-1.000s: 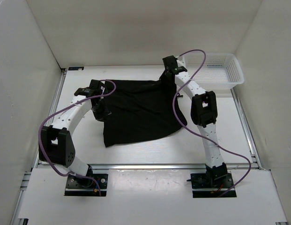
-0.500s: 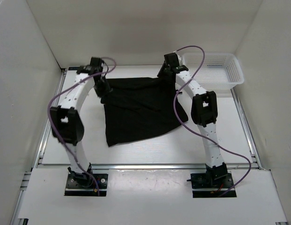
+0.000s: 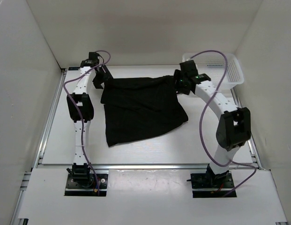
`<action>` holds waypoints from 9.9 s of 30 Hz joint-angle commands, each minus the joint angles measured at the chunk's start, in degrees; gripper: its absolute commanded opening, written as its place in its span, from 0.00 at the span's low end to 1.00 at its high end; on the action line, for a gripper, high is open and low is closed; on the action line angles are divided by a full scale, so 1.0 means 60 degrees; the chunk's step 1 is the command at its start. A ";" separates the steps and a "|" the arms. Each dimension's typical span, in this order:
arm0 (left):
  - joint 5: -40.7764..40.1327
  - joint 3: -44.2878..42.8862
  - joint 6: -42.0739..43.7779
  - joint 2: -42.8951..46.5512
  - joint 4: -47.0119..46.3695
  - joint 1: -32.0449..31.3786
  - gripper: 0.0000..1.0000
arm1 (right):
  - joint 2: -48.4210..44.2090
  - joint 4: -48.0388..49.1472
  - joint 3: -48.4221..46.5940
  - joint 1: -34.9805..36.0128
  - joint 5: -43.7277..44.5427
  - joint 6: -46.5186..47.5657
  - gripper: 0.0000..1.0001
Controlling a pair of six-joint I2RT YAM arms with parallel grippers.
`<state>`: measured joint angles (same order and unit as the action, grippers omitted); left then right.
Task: Fold and stack the shorts
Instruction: Flatten the shorts out, then fold the shorts
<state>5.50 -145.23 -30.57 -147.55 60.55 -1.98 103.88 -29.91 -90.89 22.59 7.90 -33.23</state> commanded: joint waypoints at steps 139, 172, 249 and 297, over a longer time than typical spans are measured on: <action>-0.0360 1.5854 -0.2625 1.4599 -0.0662 -0.0315 0.10 | -0.4961 0.0051 0.7795 -0.2388 -0.2109 0.0353 0.00; 0.0386 -0.1962 -0.0547 0.1082 0.0847 0.0271 0.90 | 0.1734 -0.0933 -0.3324 -0.1540 -0.1347 0.0470 0.76; -0.1137 1.0333 0.1872 0.5916 -0.2021 -0.1090 1.00 | -0.4772 -0.2236 0.4719 -0.0219 0.0500 0.0471 1.00; -0.2557 0.4063 0.1726 0.5390 0.1158 -0.7530 0.10 | -0.4686 -0.2061 0.5201 -0.0615 0.0045 0.0646 1.00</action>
<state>-11.11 -119.44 -18.50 -112.29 64.51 -40.73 76.88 -43.13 -60.88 19.38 8.21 -29.54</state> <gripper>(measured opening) 0.130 0.998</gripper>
